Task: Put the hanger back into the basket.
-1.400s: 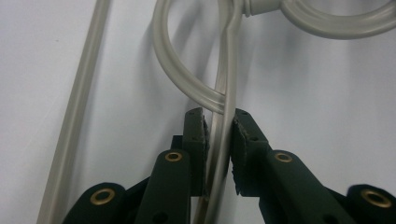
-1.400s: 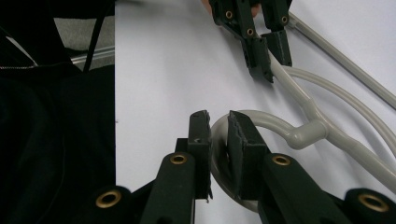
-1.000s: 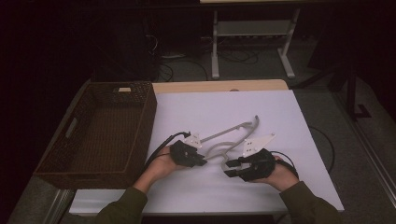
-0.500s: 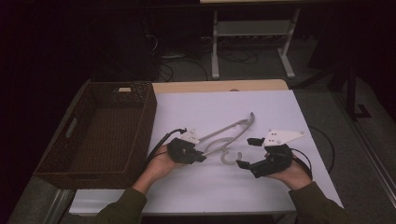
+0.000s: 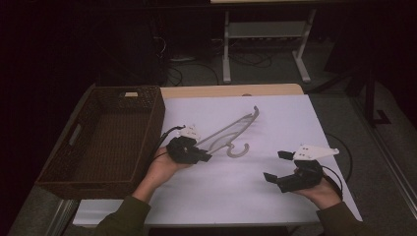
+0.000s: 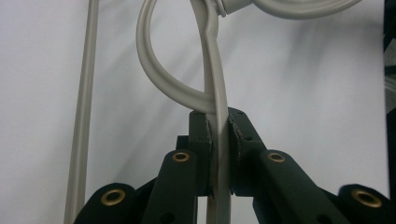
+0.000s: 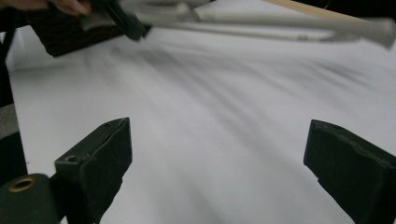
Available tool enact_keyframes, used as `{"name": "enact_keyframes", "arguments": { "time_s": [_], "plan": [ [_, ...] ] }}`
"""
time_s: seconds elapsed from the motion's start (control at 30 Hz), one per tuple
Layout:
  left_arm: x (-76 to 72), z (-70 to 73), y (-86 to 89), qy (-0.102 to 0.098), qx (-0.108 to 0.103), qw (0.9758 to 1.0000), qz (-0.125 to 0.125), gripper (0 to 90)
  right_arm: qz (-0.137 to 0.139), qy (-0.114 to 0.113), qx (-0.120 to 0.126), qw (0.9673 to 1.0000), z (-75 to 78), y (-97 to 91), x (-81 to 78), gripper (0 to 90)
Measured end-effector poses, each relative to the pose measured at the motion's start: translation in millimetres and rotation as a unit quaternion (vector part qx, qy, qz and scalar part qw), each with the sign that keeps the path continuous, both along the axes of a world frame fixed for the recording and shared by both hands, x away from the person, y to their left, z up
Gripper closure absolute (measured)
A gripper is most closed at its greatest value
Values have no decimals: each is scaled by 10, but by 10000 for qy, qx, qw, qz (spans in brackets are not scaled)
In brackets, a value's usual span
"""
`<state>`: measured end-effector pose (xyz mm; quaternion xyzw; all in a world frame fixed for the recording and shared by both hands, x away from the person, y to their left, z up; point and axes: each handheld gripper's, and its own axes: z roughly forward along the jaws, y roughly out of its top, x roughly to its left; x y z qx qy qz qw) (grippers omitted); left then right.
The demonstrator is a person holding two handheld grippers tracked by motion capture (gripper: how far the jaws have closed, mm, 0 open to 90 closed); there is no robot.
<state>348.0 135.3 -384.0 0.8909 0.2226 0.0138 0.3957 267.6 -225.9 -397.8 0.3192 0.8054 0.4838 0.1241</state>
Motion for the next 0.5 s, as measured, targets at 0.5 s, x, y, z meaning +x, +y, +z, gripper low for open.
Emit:
{"name": "enact_keyframes", "arguments": {
  "time_s": [0.5],
  "plan": [
    [-26,782,166,-143,-131,9995,241,820,-471,25,48,9989,-116,-229,-74,66]
  ]
}}
